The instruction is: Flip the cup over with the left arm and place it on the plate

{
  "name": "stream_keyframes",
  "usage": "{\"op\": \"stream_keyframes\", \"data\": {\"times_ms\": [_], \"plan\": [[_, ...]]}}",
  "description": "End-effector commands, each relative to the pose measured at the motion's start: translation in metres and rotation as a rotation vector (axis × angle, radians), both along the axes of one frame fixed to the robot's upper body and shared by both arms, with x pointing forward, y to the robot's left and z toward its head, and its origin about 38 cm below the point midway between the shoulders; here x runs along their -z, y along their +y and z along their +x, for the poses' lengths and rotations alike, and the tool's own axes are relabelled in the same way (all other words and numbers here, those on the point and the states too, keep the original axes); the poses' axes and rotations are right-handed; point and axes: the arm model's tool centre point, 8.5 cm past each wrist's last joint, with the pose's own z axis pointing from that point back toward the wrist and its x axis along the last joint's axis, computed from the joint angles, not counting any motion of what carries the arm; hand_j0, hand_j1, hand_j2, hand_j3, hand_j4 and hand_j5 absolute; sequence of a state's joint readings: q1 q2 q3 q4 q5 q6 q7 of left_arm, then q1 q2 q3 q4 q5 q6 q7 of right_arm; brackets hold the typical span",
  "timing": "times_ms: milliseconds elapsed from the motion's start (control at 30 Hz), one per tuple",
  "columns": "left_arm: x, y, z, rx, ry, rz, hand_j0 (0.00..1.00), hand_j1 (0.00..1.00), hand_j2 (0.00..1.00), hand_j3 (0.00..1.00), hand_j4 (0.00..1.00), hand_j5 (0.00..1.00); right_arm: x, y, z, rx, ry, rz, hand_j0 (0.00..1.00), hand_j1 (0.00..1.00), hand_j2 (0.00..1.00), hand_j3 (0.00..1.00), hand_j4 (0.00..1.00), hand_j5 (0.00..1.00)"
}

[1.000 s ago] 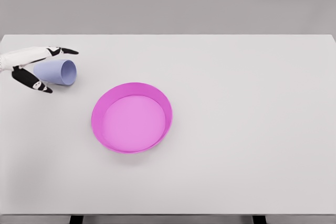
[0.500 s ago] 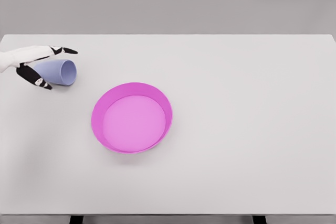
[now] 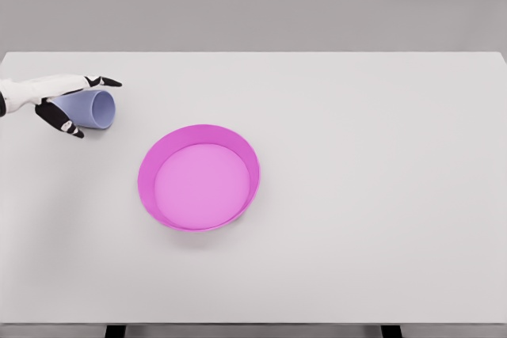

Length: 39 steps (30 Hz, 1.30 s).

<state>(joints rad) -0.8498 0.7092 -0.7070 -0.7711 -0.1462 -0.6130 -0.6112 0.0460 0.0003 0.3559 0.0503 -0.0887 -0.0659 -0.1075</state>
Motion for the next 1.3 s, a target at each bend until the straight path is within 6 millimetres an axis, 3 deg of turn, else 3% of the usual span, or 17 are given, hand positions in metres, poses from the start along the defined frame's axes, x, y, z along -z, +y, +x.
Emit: {"op": "stream_keyframes", "data": {"times_ms": [0, 233, 300, 367, 700, 833, 900, 1067, 1267], "plan": [[0.001, 0.002, 0.000, -0.013, 0.004, -0.006, 1.00, 1.00, 1.00, 1.00, 1.00, 1.00, 0.000, 0.000, 0.000, 0.000, 0.000, 0.000, 1.00, 1.00, 1.00, 1.00, 1.00, 1.00], [0.003, 0.005, 0.001, -0.033, 0.014, 0.001, 1.00, 1.00, 1.00, 1.00, 1.00, 1.00, 0.000, 0.000, 0.000, 0.000, 0.000, 0.000, 1.00, 1.00, 1.00, 1.00, 1.00, 1.00], [0.003, 0.005, 0.001, -0.033, 0.014, 0.001, 0.88, 0.88, 0.88, 0.88, 0.88, 0.88, 0.000, 0.000, 0.000, 0.000, 0.000, 0.000, 1.00, 1.00, 1.00, 1.00, 1.00, 1.00], [0.005, 0.006, 0.001, -0.049, 0.023, 0.004, 0.82, 0.82, 0.82, 0.82, 0.82, 0.82, 0.000, 0.000, 0.000, 0.000, 0.000, 0.000, 1.00, 1.00, 1.00, 1.00, 1.00, 1.00], [0.004, 0.004, 0.001, -0.057, 0.025, -0.013, 0.70, 0.70, 0.70, 0.70, 0.70, 0.70, 0.000, 0.000, 0.000, 0.000, 0.000, 0.000, 1.00, 1.00, 1.00, 1.00, 1.00, 1.00], [-0.018, -0.018, 0.001, 0.017, -0.035, -0.071, 0.67, 0.67, 0.67, 0.67, 0.67, 0.67, 0.000, 0.000, 0.000, 0.000, 0.000, 0.000, 1.00, 1.00, 1.00, 1.00, 1.00, 1.00], [-0.040, -0.013, -0.006, 0.036, -0.073, -0.100, 0.64, 0.64, 0.64, 0.64, 0.64, 0.64, 0.000, 0.000, 0.000, 0.000, 0.000, 0.000, 1.00, 1.00, 1.00, 1.00, 1.00, 1.00], [-0.072, -0.012, -0.034, 0.102, -0.106, -0.209, 0.64, 0.64, 0.64, 0.64, 0.64, 0.64, 0.000, 0.000, 0.000, 0.000, 0.000, 0.000, 1.00, 1.00, 1.00, 1.00, 1.00, 1.00], [-0.088, -0.027, -0.062, 0.177, -0.085, -0.362, 0.63, 0.63, 0.63, 0.63, 0.63, 0.63, 0.000, 0.000, 0.000, 0.000, 0.000, 0.000, 1.00, 1.00, 1.00, 1.00, 1.00, 1.00]]}}
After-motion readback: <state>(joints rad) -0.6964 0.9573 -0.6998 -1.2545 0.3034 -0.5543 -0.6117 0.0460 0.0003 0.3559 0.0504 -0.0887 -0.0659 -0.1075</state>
